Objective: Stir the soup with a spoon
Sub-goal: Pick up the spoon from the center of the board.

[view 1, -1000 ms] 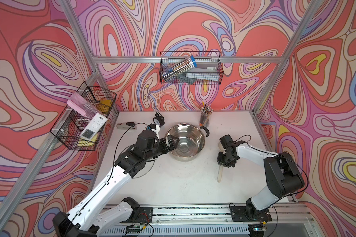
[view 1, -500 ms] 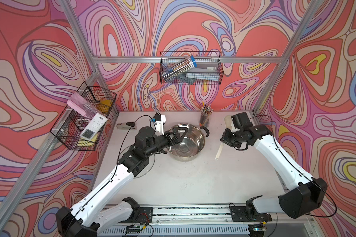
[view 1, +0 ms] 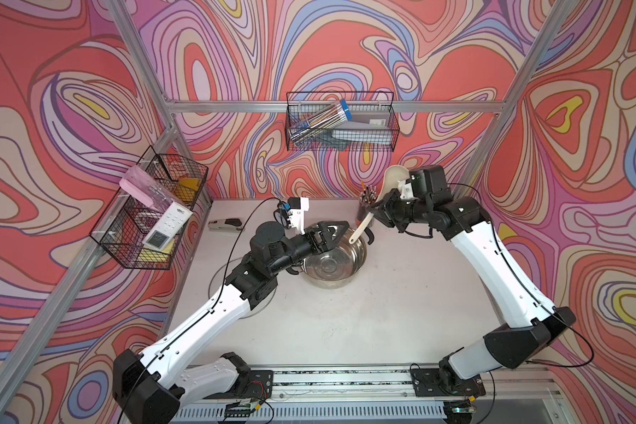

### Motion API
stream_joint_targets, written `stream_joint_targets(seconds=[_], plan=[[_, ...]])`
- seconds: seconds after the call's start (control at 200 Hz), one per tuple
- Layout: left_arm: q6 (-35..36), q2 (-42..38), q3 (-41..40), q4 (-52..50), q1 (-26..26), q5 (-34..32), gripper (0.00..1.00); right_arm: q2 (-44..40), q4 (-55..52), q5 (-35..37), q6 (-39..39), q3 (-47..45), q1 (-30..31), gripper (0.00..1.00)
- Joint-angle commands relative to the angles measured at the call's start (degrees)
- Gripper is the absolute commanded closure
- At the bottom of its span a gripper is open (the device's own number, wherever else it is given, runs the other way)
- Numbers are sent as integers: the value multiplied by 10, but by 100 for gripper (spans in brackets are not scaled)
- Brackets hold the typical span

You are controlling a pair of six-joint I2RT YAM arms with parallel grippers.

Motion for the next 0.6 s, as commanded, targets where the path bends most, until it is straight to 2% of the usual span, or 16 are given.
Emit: stream_joint_targets(seconds=[0.0, 0.245, 0.351, 0.596], plan=[[9, 9, 20, 10, -10, 6, 13, 8, 46, -8, 41, 15, 19, 100], [24, -2, 1, -13, -15, -27, 14, 18, 80, -26, 66, 20, 42, 100], [20, 0, 1, -6, -15, -26, 18, 18, 81, -28, 68, 21, 46, 100], [4, 29, 20, 0, -18, -5, 40, 12, 108, -21, 88, 8, 49, 100]])
